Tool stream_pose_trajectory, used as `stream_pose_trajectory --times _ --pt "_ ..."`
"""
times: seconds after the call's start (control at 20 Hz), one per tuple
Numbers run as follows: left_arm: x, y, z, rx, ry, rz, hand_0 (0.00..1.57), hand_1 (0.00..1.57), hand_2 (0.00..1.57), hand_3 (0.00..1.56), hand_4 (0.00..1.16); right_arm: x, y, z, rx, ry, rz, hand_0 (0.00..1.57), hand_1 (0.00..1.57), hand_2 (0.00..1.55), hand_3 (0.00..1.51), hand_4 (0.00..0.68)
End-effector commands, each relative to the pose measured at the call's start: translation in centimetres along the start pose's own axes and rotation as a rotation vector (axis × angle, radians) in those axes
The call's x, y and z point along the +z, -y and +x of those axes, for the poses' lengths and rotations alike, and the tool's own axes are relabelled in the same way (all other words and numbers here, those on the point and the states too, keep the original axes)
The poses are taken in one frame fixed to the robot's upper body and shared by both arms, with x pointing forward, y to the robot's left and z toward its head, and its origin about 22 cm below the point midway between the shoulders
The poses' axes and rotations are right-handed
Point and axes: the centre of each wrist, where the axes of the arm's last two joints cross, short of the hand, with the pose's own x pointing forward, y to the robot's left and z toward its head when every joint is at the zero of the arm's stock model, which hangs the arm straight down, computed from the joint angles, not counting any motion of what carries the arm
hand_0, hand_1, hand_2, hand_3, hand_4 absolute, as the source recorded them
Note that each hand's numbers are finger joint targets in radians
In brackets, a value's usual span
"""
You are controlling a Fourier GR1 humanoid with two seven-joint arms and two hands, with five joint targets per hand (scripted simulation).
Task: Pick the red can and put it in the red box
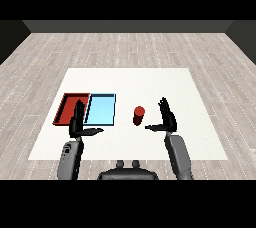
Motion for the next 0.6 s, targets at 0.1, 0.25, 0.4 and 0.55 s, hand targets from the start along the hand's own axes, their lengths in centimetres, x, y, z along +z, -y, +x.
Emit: stream_pose_trajectory --times 0.1,0.25,0.4,0.55 --pt "-1.3 -1.7 2.0 0.026 0.007 0.000 0.00 0.00 0.00 0.00 0.00 -2.4 -1.8 -2.5 -0.021 -0.029 -0.026 0.00 0.00 0.00 0.00 0.000" --pt "-1.9 -1.2 0.1 0.024 0.024 0.008 0.00 0.00 0.00 0.00 0.00 0.4 -2.6 -4.5 -0.061 -0.045 -0.004 0.00 0.00 0.00 0.00 0.000" --pt "-0.5 -0.9 -0.8 0.042 0.018 0.008 0.00 0.00 0.00 0.00 0.00 -0.7 -4.3 -3.3 -0.075 -0.051 -0.019 0.00 0.00 0.00 0.00 0.000" --pt "0.8 -0.6 0.1 0.026 -0.013 0.006 0.00 0.00 0.00 0.00 0.00 -0.3 -3.0 -5.6 -0.092 -0.042 0.001 0.00 0.00 0.00 0.00 0.000"
